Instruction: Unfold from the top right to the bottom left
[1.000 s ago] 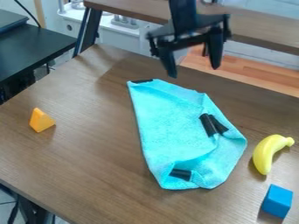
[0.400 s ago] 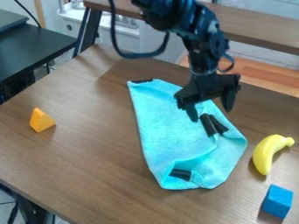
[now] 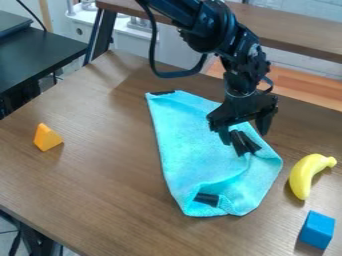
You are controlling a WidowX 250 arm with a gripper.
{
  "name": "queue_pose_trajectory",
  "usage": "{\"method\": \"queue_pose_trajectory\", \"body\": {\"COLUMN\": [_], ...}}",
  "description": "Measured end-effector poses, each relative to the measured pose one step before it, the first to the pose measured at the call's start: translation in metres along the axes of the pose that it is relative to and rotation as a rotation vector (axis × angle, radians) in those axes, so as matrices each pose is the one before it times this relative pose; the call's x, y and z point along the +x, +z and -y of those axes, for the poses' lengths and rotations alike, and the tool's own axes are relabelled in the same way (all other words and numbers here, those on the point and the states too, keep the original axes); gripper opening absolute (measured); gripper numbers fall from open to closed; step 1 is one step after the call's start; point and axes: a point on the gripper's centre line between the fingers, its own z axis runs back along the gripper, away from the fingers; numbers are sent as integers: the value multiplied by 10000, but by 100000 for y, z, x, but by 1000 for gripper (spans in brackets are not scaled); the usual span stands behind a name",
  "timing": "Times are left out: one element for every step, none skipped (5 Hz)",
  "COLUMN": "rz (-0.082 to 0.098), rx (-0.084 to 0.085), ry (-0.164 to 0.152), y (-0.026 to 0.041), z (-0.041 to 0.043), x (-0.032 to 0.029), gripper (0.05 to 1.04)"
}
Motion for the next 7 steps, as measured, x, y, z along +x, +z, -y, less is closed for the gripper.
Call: {"method": "queue_pose_trajectory", "body": {"rz": [-56, -102, -125, 178, 65, -67, -138], "rx": [175, 156, 295, 218, 19, -29, -6], "ry": [-74, -277, -157, -3, 35, 69, 25], "y": [-20, -343, -850, -565, -325, 0, 46], "z": [-602, -384, -614, -393, 252, 47, 55], "x": [396, -127, -345, 137, -143, -106, -176], "gripper": [999, 999, 999, 943, 663, 363, 185]}}
